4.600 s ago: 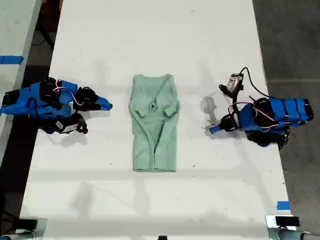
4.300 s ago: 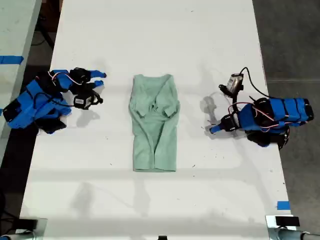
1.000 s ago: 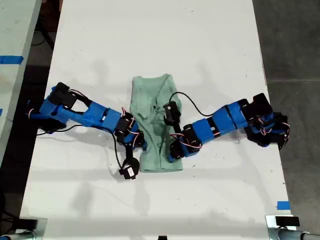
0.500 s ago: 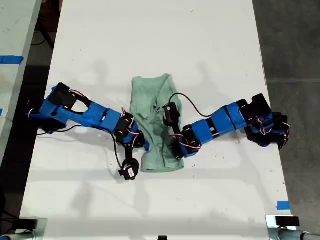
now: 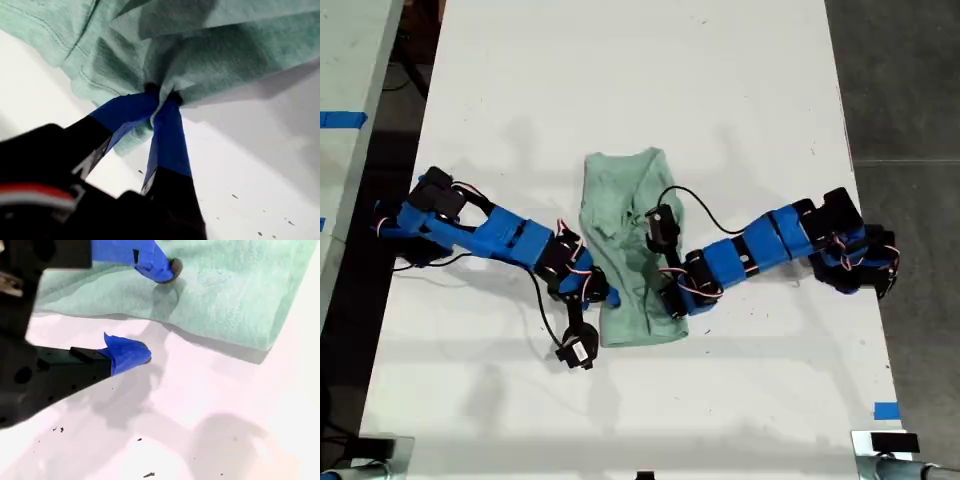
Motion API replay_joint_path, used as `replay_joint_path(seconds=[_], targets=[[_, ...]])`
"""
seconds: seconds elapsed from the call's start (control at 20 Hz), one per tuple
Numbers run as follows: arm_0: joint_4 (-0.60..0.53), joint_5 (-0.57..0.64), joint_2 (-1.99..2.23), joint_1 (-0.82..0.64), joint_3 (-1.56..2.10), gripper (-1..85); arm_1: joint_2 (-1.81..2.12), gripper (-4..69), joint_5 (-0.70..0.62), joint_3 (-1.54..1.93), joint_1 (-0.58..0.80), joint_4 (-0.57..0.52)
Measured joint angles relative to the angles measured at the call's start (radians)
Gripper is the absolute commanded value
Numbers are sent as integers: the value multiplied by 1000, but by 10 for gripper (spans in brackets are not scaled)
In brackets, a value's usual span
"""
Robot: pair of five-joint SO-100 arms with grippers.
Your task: Fold t shirt
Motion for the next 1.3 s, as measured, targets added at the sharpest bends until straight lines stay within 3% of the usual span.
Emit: replay_joint_path(seconds=[0.2, 0.25, 0.3, 0.45, 0.6, 0.7, 0.85, 1.1, 1.25, 1.3], targets=[[-48, 34, -94, 0, -67, 175, 0, 5, 0, 0, 0, 0], [-71, 55, -138, -5, -80, 38, 0, 5, 0, 0, 0, 0], [-104, 74, -167, -9, -98, -2, 0, 5, 0, 0, 0, 0], [-153, 103, -195, -18, -130, -3, -2, 5, 2, -5, 0, 3], [-135, 124, -155, -18, -127, -3, -5, 5, -14, -124, 0, 74], [-135, 167, -54, -21, -123, -3, -3, 5, -64, -250, 3, 149], [-84, 238, 138, -64, -106, -3, 69, 5, -181, -324, 77, 172], [25, 394, 416, -333, 64, -3, 218, 5, -411, -325, 353, 172], [9, 491, 514, -571, 334, -3, 216, 5, -618, -250, 537, 103], [-25, 535, 520, -650, 420, 40, 192, 3, -709, -227, 591, 64]])
